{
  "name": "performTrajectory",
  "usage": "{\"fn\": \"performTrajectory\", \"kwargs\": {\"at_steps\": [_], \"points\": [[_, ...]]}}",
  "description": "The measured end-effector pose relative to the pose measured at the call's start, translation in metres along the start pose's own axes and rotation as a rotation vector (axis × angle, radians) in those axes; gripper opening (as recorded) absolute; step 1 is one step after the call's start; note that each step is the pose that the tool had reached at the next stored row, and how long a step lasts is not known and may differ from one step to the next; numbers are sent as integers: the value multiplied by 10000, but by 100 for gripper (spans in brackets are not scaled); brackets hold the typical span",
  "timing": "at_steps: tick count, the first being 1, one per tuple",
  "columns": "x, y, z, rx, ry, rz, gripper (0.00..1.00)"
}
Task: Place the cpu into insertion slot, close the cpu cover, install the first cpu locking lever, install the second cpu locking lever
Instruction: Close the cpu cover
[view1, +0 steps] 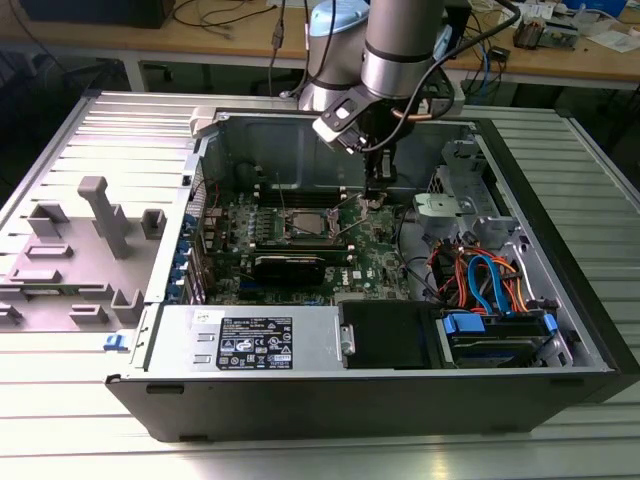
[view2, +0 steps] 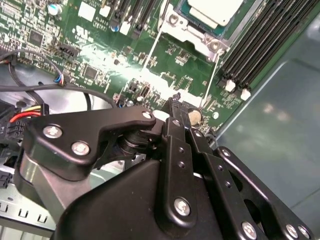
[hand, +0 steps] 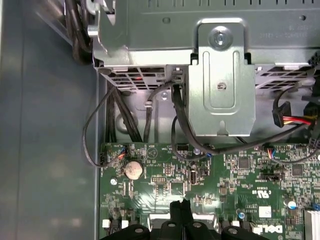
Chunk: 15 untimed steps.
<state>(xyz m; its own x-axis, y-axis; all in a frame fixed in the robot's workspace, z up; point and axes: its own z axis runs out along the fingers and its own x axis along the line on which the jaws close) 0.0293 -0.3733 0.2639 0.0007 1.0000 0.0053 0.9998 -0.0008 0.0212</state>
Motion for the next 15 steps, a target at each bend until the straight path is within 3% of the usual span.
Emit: {"fn": "performTrajectory", "kwargs": {"at_steps": [8,15], "points": [[9,119,34,19,2,-49,11],[12,122,107,20,2,-61,11]]}}
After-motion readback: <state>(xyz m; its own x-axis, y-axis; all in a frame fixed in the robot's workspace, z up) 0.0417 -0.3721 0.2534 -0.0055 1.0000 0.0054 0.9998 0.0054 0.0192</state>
